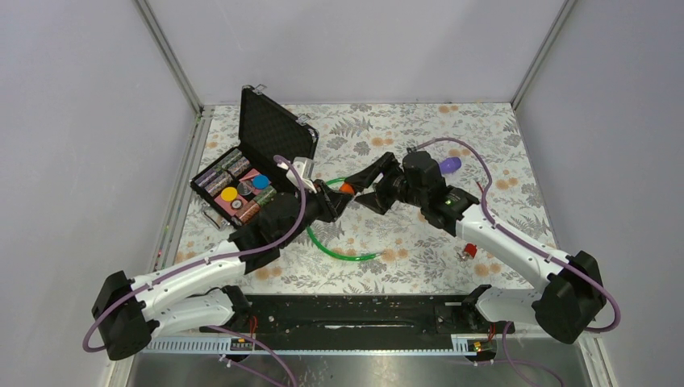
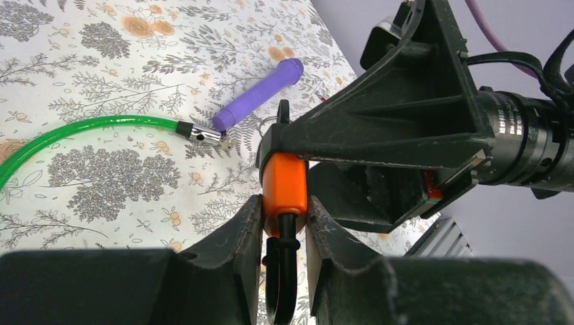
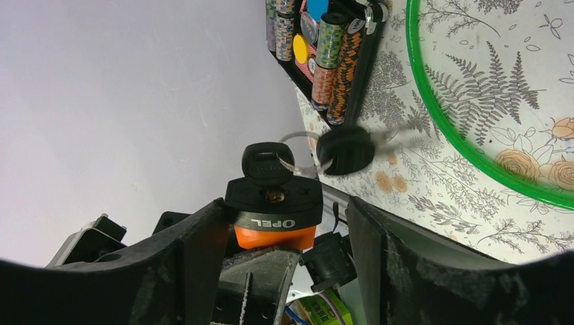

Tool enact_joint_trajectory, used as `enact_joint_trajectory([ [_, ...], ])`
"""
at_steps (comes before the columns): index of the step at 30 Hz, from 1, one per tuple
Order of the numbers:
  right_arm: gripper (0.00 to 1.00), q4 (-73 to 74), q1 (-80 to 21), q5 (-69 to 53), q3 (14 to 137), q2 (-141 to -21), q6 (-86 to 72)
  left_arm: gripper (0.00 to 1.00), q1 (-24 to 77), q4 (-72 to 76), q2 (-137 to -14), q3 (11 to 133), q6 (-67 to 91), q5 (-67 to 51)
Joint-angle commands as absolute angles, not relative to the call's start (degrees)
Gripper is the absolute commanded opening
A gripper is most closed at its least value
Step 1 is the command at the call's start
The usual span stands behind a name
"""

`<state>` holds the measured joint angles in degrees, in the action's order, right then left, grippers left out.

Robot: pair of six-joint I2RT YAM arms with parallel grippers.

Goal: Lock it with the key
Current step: Lock the lock.

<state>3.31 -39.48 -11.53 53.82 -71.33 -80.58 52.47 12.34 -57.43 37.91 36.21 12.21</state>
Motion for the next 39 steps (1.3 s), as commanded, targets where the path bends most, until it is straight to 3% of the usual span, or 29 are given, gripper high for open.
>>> enact_joint_trajectory([
  [1, 0.7, 2.45, -39.43, -12.05, 56.04, -71.66, -78.93, 0.0, 52.43, 18.21, -55.1, 40.74, 35.79, 8.35],
  [4, 0.6, 1.95, -39.46, -12.4, 56.7, -71.68, -78.16, 0.0, 52.4, 17.76, -55.23, 41.25, 36.41, 7.54],
  [8, 0.36, 2.0, -39.39, -12.27, 57.23, -71.29, -76.9, 0.0, 52.41, 17.86, -55.11, 41.09, 37.36, 7.88],
  [10, 0.26, 2.27, -39.43, -11.71, 57.3, -70.9, -75.85, 0.11, 52.39, 17.37, -55.1, 41.42, 37.62, 7.96],
  [12, 0.23, 2.6, -39.38, -10.82, 57.37, -70.38, -74.33, 0.24, 52.33, 16.14, -55.11, 42.12, 37.43, 7.81],
  [14, 0.22, 3.49, -39.42, -9.78, 57.87, -70.1, -71.15, 0.44, 52.04, 13.49, -55.04, 43.4, 36.75, 6.76],
  [18, 0.22, 6.15, -39.4, -9.38, 59.97, -69.78, -63.36, 0.57, 50.45, 6.12, -55.19, 47.08, 35.0, 2.8],
  [26, 0.24, 8.08, -39.42, -10.22, 60.91, -69.36, -59.94, 0.58, 46.43, -2.55, -58.67, 50.84, 34.82, -9.04],
  [34, 0.26, 9.41, -39.38, -12.31, 62.05, -71.32, -61.71, 0.74, 45.85, -1.74, -59.62, 49.13, 34.2, -13.2],
  [37, 0.25, 8.96, -39.44, -13.95, 62.39, -72.19, -61.97, 0.71, 45.71, -1.21, -60.52, 48.84, 34.56, -13.4],
  [39, 0.25, 8.79, -39.33, -14.4, 62.33, -72.26, -61.9, 0.63, 45.47, -0.83, -61.52, 48.84, 35.08, -13.12],
])
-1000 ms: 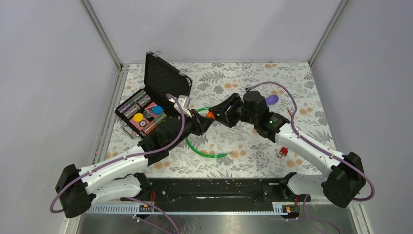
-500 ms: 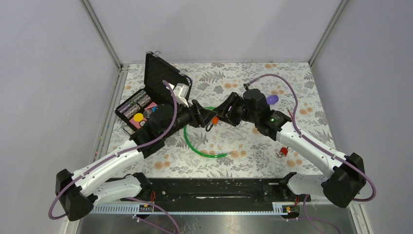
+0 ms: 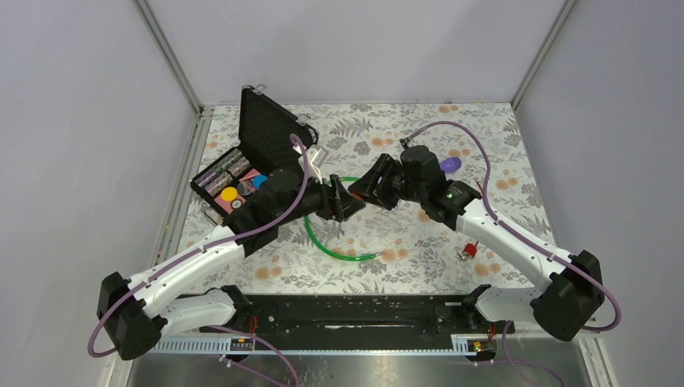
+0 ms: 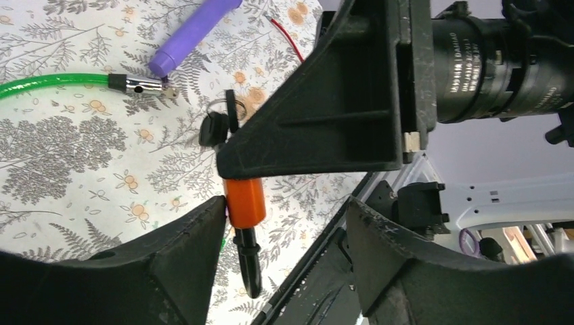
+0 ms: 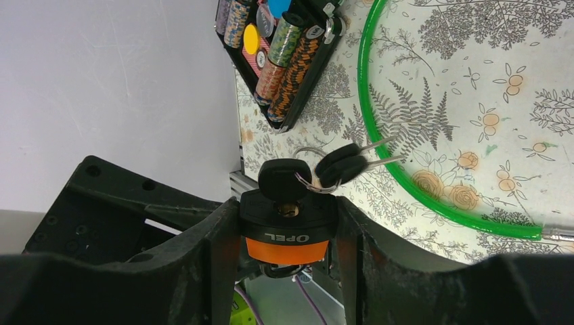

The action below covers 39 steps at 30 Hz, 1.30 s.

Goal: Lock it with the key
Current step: Lock the lock.

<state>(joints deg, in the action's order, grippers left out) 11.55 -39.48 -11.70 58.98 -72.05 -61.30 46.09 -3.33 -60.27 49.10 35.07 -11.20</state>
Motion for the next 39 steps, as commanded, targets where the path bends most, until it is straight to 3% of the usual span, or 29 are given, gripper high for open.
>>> enact_joint_trajectory([
  [1, 0.25, 8.71, -39.39, -14.59, 62.3, -72.15, -61.92, 0.59, 45.38, -0.36, -61.81, 48.68, 35.41, -12.96],
  [9, 0.27, 8.74, -39.37, -16.32, 62.55, -71.85, -61.98, 0.34, 44.24, 3.98, -62.96, 46.67, 38.97, -12.66],
  [13, 0.31, 8.74, -39.29, -17.23, 62.93, -72.62, -62.4, 0.09, 44.03, 3.87, -63.67, 46.58, 39.78, -12.63],
  [14, 0.36, 8.75, -39.31, -17.3, 62.89, -72.71, -62.45, 0.02, 43.92, 3.52, -63.75, 46.77, 39.93, -12.4],
  [15, 0.46, 8.77, -39.31, -17.18, 62.61, -72.66, -62.56, 0.0, 43.87, 2.82, -63.72, 47.0, 40.13, -11.82],
  [16, 0.63, 8.78, -39.32, -16.73, 62.15, -72.34, -62.48, 0.0, 43.74, 1.93, -63.7, 47.27, 40.3, -11.1],
  [18, 0.84, 8.52, -39.31, -14.31, 60.57, -70.73, -62.33, 0.0, 43.26, 0.17, -63.55, 48.03, 40.86, -9.75],
  [21, 0.95, 6.27, -38.95, -11.16, 57.63, -67.29, -60.97, 0.0, 42.34, -2.89, -63.04, 48.65, 42.93, -7.6],
  [25, 0.94, 5.02, -38.84, -8.38, 56.06, -62.53, -53.15, 0.0, 41.19, -7.11, -62.78, 49.77, 49.29, -2.57],
  [28, 0.78, 2.38, -39.43, -10.28, 55.63, -59.72, -42.32, 0.0, 40.95, -10.81, -62.65, 51.18, 54.86, 3.63],
  [31, 0.69, 3.51, -43.79, -7.26, 57.58, -58.32, -29.73, 0.0, 40.94, -12.75, -62.54, 52.77, 59.13, 7.81],
  [39, 0.73, -4.39, -55.28, 6.1, 56.08, -60.92, -8.52, 0.0, 40.91, -25.1, -63.97, 62.28, 62.58, 14.92],
])
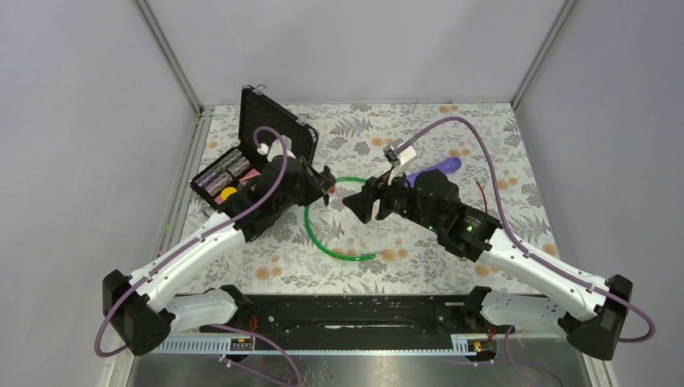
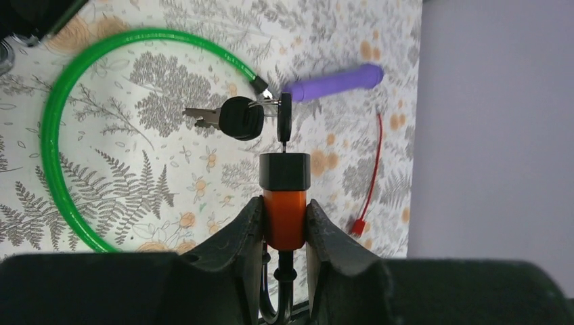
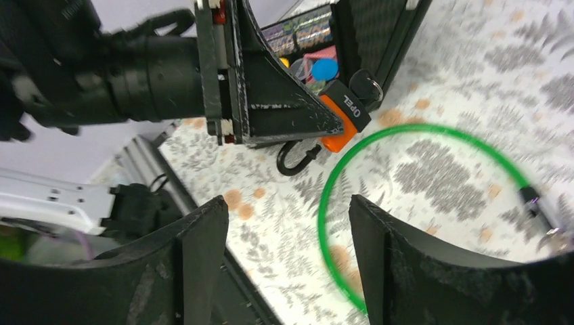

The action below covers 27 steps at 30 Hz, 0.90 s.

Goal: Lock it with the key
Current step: Lock the lock.

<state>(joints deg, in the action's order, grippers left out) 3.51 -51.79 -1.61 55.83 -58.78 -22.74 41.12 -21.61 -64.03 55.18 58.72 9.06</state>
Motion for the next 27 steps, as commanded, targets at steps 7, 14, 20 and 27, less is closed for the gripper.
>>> enact_joint_trajectory([
  [7, 0.73, -15.17, -62.37, 14.49, 55.42, -67.36, 2.19, 0.0, 40.95, -36.23, -65.6, 68.78, 66.65, 16.5],
  [14, 0.66, -23.83, -64.96, 18.97, 54.66, -71.84, 6.93, 0.0, 40.98, -42.26, -65.93, 71.81, 70.45, 17.16],
  [20, 0.61, -25.08, -67.15, 20.48, 55.42, -75.03, 9.04, 0.0, 40.95, -42.39, -64.8, 72.3, 71.4, 18.84],
  [27, 0.68, -27.64, -68.53, 20.99, 54.15, -75.87, 8.23, 0.0, 40.97, -43.05, -64.78, 72.81, 71.41, 19.79],
])
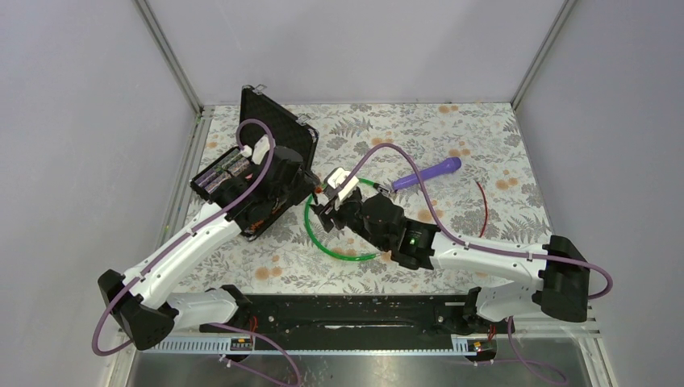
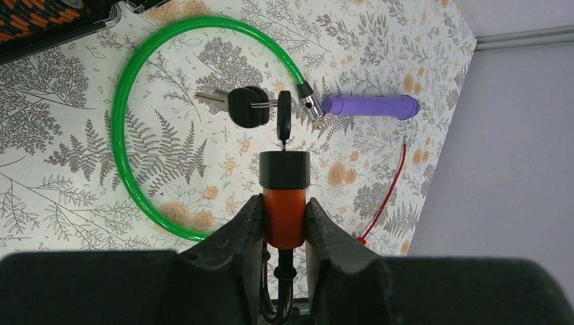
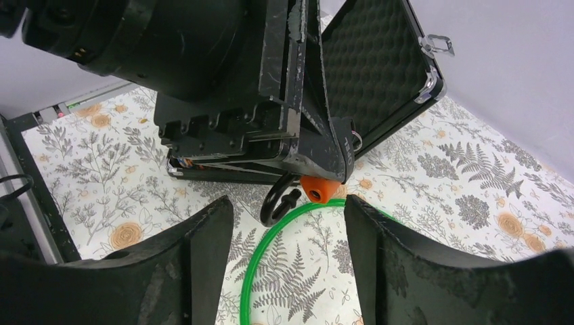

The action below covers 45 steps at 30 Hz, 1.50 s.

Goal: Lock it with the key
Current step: Lock the lock.

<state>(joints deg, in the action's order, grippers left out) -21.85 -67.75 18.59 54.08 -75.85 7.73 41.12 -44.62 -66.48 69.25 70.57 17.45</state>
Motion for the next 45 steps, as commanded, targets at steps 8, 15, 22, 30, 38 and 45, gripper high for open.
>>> enact_joint_trajectory([
  [8, 0.64, -27.78, -68.62, 28.67, 55.27, -78.9, 6.84, 0.0, 40.89, -43.21, -63.75, 71.76, 73.14, 20.39],
  [15, 0.57, -28.86, -68.64, 32.49, 55.01, -80.53, 6.04, 0.0, 40.95, -43.42, -63.65, 71.37, 73.83, 20.58],
  [22, 0.34, -30.25, -68.58, 29.9, 54.61, -80.05, 5.95, 0.0, 40.95, -43.37, -63.37, 70.73, 74.81, 20.36],
  [30, 0.0, -26.49, -68.63, 29.96, 56.2, -79.97, 4.57, 0.0, 40.93, -43.36, -63.9, 70.81, 75.92, 20.23],
  [38, 0.0, -26.34, -68.57, 29.75, 55.29, -77.27, 4.76, 0.27, 40.9, -42.62, -63.93, 70.18, 75.28, 19.72],
  [45, 0.0, -19.87, -68.55, 28.8, 57.74, -74.15, 2.49, 0.76, 40.95, -39.37, -61.55, 67.15, 72.19, 20.98],
])
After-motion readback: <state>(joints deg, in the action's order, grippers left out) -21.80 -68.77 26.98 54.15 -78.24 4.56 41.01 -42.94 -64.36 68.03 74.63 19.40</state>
